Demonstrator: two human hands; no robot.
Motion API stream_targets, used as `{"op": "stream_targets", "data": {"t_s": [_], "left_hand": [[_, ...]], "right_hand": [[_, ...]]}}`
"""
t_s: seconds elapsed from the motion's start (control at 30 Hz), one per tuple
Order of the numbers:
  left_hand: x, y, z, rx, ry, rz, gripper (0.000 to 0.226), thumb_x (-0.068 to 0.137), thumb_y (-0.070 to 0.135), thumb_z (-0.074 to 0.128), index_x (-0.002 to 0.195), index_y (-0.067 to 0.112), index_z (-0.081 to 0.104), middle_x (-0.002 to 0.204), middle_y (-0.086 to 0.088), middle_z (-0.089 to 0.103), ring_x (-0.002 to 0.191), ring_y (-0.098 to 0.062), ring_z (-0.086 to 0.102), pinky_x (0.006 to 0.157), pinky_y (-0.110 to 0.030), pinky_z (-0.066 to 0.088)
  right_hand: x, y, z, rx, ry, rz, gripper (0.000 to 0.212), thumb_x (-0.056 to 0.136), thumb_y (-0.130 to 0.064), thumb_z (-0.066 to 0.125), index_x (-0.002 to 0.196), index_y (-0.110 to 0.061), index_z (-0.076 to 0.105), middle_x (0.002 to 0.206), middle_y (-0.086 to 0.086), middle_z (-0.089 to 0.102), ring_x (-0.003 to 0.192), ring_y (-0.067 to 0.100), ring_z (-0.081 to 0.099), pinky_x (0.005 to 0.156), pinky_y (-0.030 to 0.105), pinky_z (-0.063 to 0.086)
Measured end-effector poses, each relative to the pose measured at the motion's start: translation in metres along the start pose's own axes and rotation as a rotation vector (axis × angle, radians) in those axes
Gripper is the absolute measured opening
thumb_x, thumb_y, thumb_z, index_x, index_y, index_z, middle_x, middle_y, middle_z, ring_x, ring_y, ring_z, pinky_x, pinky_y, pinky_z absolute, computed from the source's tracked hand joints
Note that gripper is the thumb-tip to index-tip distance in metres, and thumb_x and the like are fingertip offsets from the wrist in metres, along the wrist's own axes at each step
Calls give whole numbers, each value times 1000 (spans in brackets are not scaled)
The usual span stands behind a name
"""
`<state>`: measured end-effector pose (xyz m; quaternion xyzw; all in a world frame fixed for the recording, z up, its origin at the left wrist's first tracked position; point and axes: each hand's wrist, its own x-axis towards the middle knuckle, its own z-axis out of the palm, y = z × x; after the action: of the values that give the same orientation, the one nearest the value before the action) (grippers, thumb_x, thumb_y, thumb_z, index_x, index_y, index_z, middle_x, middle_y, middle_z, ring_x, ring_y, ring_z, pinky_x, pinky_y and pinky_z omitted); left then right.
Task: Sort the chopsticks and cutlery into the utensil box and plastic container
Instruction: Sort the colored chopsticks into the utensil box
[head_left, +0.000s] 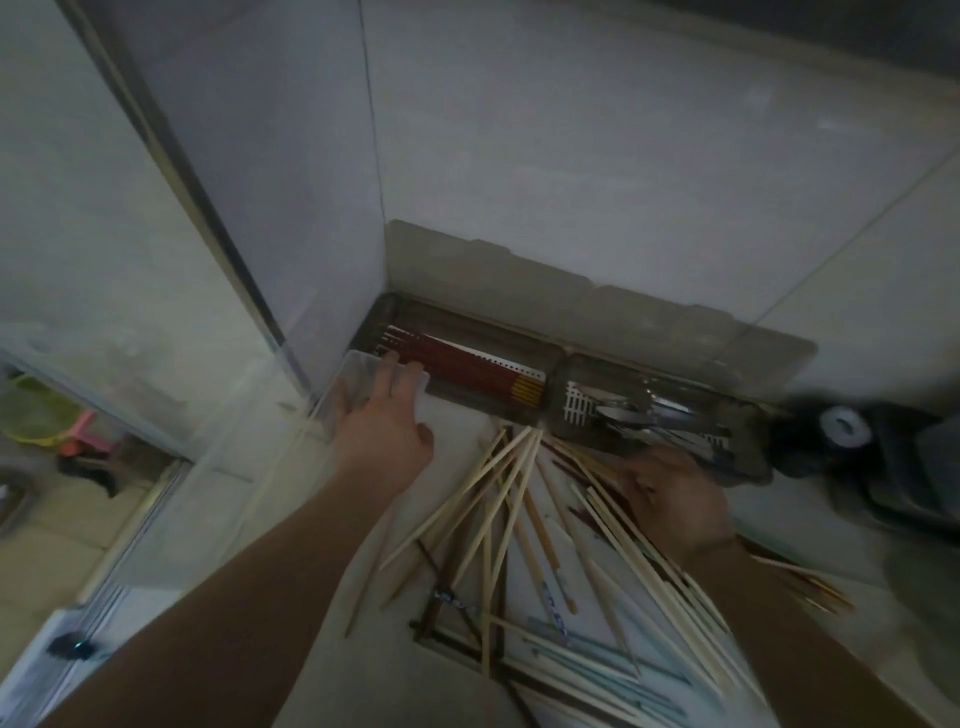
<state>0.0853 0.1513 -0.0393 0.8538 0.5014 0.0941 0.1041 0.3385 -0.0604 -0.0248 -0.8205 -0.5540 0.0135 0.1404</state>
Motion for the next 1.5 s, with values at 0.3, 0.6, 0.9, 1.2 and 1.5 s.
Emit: {"op": "stream_targets", "data": {"t_s": [0.3,0.6,0.9,1.2,1.5], "left_hand": [[0,1,0,35,-18,-17,73,81,36,62,146,29,29,157,-1,23,141,-26,31,116,-52,12],[0,3,-1,29,-5,-16,71,79,30,66,142,24,35,153,-4,30,136,-28,37,115,-54,14],[1,3,-1,45,-8,1,70,77,29,68,139,22,36,151,-6,32,134,-31,39,113,-55,16],[-1,5,-2,51,0,4,70,78,25,69,140,19,36,152,-8,32,133,-33,40,111,-57,17],[0,5,-1,65,-23,-10,72,79,26,68,142,20,34,152,-8,31,133,-33,40,111,-58,18]], "right_hand": [[-146,-7,45,-255,-133,356,58,86,-61,32,135,-32,41,150,9,35,137,39,28,108,53,23],[-185,-41,58,-34,-184,208,59,96,-53,19,146,-25,35,155,-4,30,145,22,19,109,42,21],[-183,9,30,-101,59,490,47,85,-40,40,115,-13,64,113,10,59,96,36,52,79,45,48],[-199,16,30,-130,-3,538,59,86,-51,37,132,-17,50,132,9,52,120,36,43,99,49,37],[-216,12,32,-73,43,528,56,94,-57,24,128,-23,53,125,8,49,117,38,43,104,52,32]]}}
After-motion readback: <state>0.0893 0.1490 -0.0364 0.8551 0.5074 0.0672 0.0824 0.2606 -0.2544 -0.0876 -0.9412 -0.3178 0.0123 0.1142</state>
